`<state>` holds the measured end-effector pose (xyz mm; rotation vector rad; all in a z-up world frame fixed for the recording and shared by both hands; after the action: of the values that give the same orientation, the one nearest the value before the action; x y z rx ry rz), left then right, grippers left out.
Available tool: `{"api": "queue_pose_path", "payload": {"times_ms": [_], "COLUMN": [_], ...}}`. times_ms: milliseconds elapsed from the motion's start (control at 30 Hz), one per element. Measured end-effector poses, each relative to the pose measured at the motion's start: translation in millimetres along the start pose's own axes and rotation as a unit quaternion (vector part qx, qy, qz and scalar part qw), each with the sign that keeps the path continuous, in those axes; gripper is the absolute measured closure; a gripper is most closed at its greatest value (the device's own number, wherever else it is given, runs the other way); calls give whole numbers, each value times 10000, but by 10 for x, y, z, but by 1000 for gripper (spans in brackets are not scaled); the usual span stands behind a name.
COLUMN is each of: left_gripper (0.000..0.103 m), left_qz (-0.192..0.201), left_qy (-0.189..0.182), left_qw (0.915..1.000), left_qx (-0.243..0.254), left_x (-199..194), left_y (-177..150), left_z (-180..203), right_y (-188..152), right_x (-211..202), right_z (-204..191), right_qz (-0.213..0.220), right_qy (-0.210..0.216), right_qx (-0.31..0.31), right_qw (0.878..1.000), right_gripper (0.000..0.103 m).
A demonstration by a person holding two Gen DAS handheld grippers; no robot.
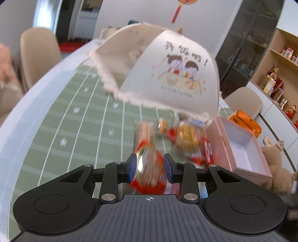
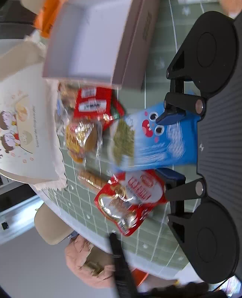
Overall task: Organize snacks
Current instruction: 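Move both grippers toward the snack pile beside the pink box, then grasp small orange-wrapped snack with left gripper while right gripper grasps round yellow bread bun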
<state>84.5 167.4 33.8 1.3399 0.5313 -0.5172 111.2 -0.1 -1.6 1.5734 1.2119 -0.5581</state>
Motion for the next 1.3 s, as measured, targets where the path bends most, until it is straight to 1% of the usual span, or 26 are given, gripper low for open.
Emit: {"api": "queue_pose_path", "payload": {"times_ms": [67, 167, 200, 267, 300, 400, 433, 500, 533, 600, 667, 733, 800, 867, 933, 1000, 1067, 1100, 1133, 1167, 1233, 1267, 1300], "left_gripper": [67, 67, 67, 66, 65, 66, 70, 71, 73, 76, 76, 77, 77, 77, 76, 76, 77, 77, 77, 77, 76, 76, 76], "left_qz": [51, 72, 8, -287, -471, -1123, -1277, -1446, -1435, -1411, -1334, -1142, -953, -777, -675, -648, -685, -708, -740, -776, -859, -894, -917], "left_qy": [-48, -151, -171, -179, -139, 210, 222, 202, 199, 115, -67, -356, -547, -637, -674, -743, -875, -920, -957, -996, -1097, -1122, -1124], "left_qw": [9998, 9983, 9972, 9937, 9920, 9841, 9820, 9801, 9798, 9784, 9804, 9842, 9875, 9903, 9921, 9931, 9928, 9925, 9920, 9915, 9899, 9894, 9892], "left_qx": [196, 550, 726, 1067, 1162, 1357, 1371, 1346, 1378, 1509, 1446, 1306, 1130, 960, 817, 629, 443, 385, 350, 322, 263, 243, 223], "left_x": [150, 483, 623, 967, 1144, 1673, 1814, 1969, 1989, 1936, 1755, 1438, 1073, 688, 375, 159, -7, -83, -137, -191, -249, -268, -296], "left_y": [196, 513, 591, 676, 688, 595, 537, 454, 430, 410, 377, 322, 264, 174, 57, -77, -224, -300, -370, -442, -566, -619, -663], "left_z": [104, 326, 411, 554, 585, 539, 510, 459, 445, 443, 425, 412, 403, 375, 356, 348, 368, 401, 431, 457, 506, 526, 540], "right_y": [-18, -41, -58, -107, -130, -241, -284, -342, -362, -373, -294, -153, 65, 299, 546, 807, 1007, 1075, 1116, 1142, 1148, 1143, 1118], "right_x": [-106, -156, -201, -230, -249, -377, -429, -480, -503, -550, -570, -585, -591, -565, -429, -168, 194, 409, 599, 776, 1046, 1140, 1154], "right_z": [85, 166, 188, 198, 211, 269, 300, 361, 387, 439, 466, 429, 308, 147, -54, -210, -317, -360, -403, -419, -406, -392, -387], "right_qz": [35, 192, 234, 278, 288, 353, 384, 447, 482, 557, 608, 679, 897, 1135, 1233, 1229, 984, 795, 639, 488, 316, 252, 173], "right_qy": [54, -148, -199, -300, -343, -552, -657, -907, -1005, -1148, -1163, -1087, -927, -806, -746, -689, -645, -600, -619, -753, -1153, -1282, -1325], "right_qx": [72, 16, -24, -88, -106, -182, -232, -384, -473, -603, -566, -509, -577, -777, -936, -865, -640, -528, -476, -475, -581, -655, -665], "right_qw": [10000, 9997, 9995, 9991, 9989, 9977, 9968, 9941, 9926, 9900, 9897, 9904, 9900, 9872, 9851, 9862, 9910, 9936, 9949, 9948, 9911, 9893, 9888], "right_gripper": [50, 44, 43, 40, 40, 35, 32, 28, 27, 25, 24, 24, 20, 15, 15, 15, 15, 16, 21, 24, 24, 32, 43]}}
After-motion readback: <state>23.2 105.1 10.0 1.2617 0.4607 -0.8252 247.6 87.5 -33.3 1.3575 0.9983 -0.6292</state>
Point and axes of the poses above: each gripper's, at about its wrist camera, not at the fingertips, and x roughly the way its jaws point, z to its right, y to its top, the point moved 10 cm from there along x, roughly the way its jaws point, and after that the axes turned 12 degrees about x, right-handed, at the moved point
